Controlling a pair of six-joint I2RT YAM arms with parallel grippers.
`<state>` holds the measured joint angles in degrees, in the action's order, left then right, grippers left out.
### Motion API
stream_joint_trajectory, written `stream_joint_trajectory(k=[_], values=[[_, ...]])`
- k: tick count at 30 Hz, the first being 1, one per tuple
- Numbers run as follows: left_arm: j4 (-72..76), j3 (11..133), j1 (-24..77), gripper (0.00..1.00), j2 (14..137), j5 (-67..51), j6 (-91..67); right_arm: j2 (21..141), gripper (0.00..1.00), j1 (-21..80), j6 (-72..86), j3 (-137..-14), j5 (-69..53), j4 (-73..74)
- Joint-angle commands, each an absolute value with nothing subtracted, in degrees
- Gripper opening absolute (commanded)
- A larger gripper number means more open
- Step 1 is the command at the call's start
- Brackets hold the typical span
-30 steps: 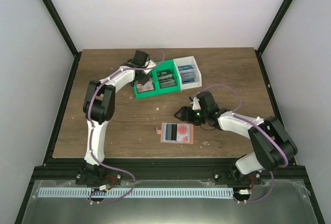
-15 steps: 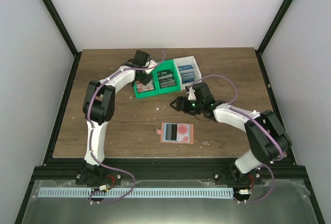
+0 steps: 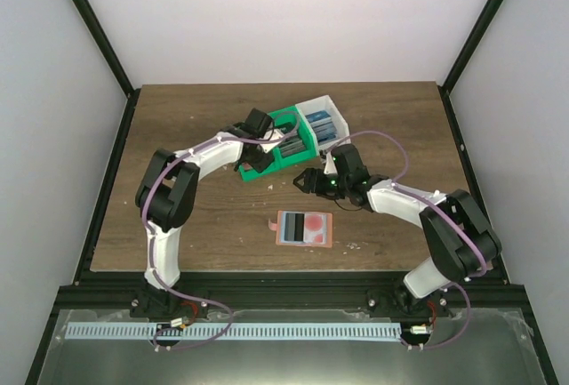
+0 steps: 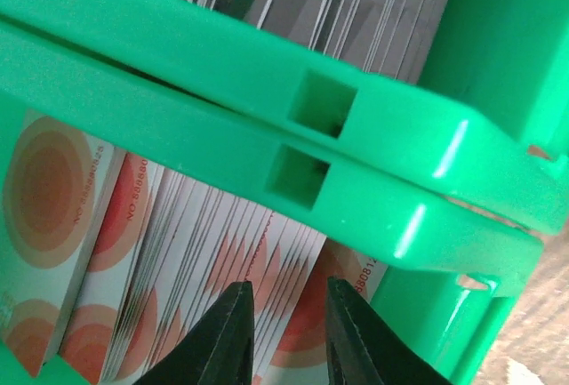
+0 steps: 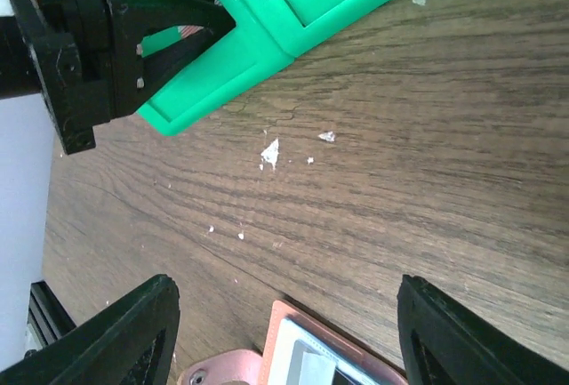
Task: Put the credit cards into the card holder
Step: Pick up the credit card from the storage box.
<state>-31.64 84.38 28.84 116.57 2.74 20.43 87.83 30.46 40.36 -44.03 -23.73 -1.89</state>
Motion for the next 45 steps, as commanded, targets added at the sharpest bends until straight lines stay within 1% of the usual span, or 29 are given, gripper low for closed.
stream_joint_trajectory(k=[1,10,13,17,23,28,32,37,40,45], values=[[-34.2,81.9,31.2,0.26,114.8,-1.2,17.5,85.9,0.68,30.8,40.6,-43.0,-22.3,-2.7],[-33.4,76.6,38.6,0.30,111.5,-10.3,14.0,85.3,0.70,30.8,46.3,-41.3,-15.8,-2.6],[-32.1,75.6,39.4,0.31,110.3,-11.5,12.9,86.3,0.71,30.7,48.0,-41.5,-15.0,-3.7],[-28.9,75.7,39.3,0.32,107.6,-6.9,9.5,88.9,0.70,30.7,46.5,-42.3,-19.7,-6.9],[-27.7,77.2,38.6,0.46,104.9,0.1,6.4,91.1,0.69,31.3,45.1,-41.0,-24.5,-9.9],[-30.7,78.9,38.4,0.50,107.8,3.0,6.9,94.2,0.69,31.6,44.9,-42.3,-26.4,-10.6],[-33.1,80.4,37.8,0.50,110.9,5.5,6.2,96.3,0.68,31.6,45.2,-43.5,-25.7,-10.3],[-34.2,81.4,36.8,0.49,111.3,6.9,4.2,98.6,0.67,31.6,46.4,-43.8,-26.1,-11.5],[-34.4,81.5,36.2,0.47,111.3,8.2,2.9,99.5,0.66,31.6,47.0,-43.7,-26.1,-12.1],[-35.7,81.7,35.0,0.39,112.4,10.9,1.4,99.8,0.64,31.6,47.5,-43.0,-25.4,-12.1]])
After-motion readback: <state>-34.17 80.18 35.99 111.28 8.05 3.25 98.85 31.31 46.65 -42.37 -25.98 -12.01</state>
